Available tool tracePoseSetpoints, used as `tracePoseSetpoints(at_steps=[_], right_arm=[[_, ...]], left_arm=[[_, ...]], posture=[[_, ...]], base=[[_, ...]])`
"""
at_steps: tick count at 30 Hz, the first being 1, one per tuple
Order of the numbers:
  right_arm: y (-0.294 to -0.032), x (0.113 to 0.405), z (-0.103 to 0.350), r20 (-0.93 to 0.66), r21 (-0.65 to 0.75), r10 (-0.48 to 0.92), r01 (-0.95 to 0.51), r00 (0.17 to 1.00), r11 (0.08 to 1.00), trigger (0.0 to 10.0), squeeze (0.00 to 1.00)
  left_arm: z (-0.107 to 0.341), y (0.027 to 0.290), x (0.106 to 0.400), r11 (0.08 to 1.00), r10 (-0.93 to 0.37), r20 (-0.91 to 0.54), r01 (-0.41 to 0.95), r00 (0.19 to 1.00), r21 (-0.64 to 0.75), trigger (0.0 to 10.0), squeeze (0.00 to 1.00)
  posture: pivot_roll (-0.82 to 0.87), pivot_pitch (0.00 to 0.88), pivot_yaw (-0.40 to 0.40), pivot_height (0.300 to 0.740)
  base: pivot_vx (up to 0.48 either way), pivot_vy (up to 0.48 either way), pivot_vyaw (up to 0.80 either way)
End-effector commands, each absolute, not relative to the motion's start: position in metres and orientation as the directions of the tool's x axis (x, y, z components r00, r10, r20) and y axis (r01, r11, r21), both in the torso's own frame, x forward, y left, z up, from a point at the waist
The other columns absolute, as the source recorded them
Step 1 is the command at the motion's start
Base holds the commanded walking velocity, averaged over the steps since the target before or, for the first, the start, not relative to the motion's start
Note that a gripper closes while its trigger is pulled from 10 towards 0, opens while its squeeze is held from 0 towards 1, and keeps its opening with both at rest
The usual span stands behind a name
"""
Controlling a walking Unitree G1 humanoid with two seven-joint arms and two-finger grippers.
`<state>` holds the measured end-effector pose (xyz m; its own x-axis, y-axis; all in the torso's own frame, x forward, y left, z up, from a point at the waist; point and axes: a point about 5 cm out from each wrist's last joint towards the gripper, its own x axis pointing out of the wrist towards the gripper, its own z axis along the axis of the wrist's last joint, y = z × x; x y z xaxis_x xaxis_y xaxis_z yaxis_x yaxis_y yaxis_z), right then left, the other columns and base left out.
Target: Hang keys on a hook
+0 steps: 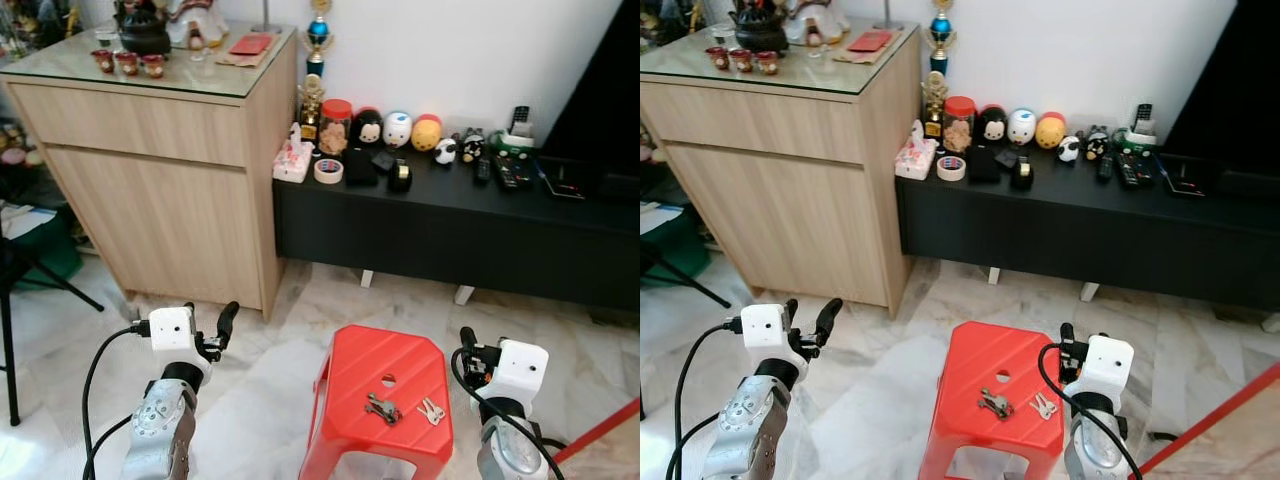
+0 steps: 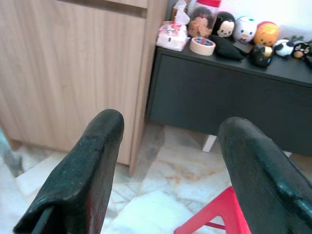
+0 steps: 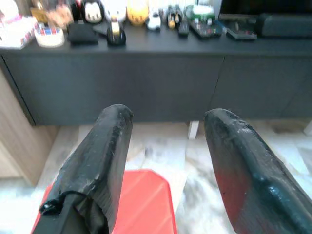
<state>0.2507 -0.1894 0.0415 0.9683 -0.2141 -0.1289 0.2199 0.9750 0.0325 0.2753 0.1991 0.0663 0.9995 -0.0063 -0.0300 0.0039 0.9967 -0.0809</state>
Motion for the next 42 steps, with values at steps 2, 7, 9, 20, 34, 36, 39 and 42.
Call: tracePoseSetpoints(at_steps=[2,7,9,20,34,36,39,42], right_arm=[[-0.19,0.258,0.055,-0.069,0.024,-0.205,0.207,0.976,0.978,10.0,0.0],[-0.183,0.27,0.07,-0.018,0.038,-0.173,0.173,0.985,0.984,10.0,0.0],[-0.182,0.27,0.069,-0.019,0.036,-0.171,0.172,0.985,0.985,10.0,0.0],[-0.184,0.269,0.062,-0.08,-0.028,-0.205,0.204,0.975,0.979,10.0,0.0],[-0.179,0.268,0.066,-0.061,-0.01,-0.168,0.167,0.984,0.986,10.0,0.0],[-0.179,0.268,0.066,-0.063,-0.01,-0.171,0.17,0.983,0.985,10.0,0.0],[-0.179,0.269,0.066,-0.065,-0.007,-0.171,0.171,0.983,0.985,10.0,0.0],[-0.178,0.269,0.065,-0.069,-0.004,-0.165,0.165,0.984,0.986,10.0,0.0]], left_arm=[[0.066,0.198,0.276,0.996,-0.005,-0.042,0.001,0.999,-0.093,10.0,0.0],[0.065,0.199,0.275,0.996,-0.004,-0.045,0.0,0.999,-0.094,10.0,0.0],[0.065,0.199,0.275,0.996,-0.003,-0.047,-0.001,0.999,-0.094,10.0,0.0],[0.065,0.198,0.274,0.995,-0.003,-0.048,-0.002,0.999,-0.101,10.0,0.0],[0.065,0.198,0.274,0.995,-0.004,-0.053,-0.001,0.999,-0.097,10.0,0.0],[0.064,0.198,0.274,0.995,-0.006,-0.056,0.0,0.998,-0.096,10.0,0.0],[0.064,0.198,0.274,0.996,-0.008,-0.06,0.002,0.998,-0.094,10.0,0.0],[0.063,0.197,0.274,0.995,-0.014,-0.065,0.007,0.998,-0.1,10.0,0.0]], posture=[[-0.05,0.0,-0.069,0.74],[-0.04,0.0,-0.073,0.74],[-0.04,0.0,-0.074,0.74],[-0.04,0.0,-0.074,0.73],[-0.04,0.006,-0.072,0.685],[-0.04,0.006,-0.072,0.685],[-0.04,0.005,-0.071,0.685],[-0.04,0.006,-0.073,0.685]], base=[[0.0,0.0,0.0],[0.0,0.0,0.0],[0.0,0.0,0.0],[0.0,0.0,0.0],[0.0,0.0,0.0],[0.0,0.0,0.0],[0.0,0.0,0.0],[0.0,0.0,0.0]])
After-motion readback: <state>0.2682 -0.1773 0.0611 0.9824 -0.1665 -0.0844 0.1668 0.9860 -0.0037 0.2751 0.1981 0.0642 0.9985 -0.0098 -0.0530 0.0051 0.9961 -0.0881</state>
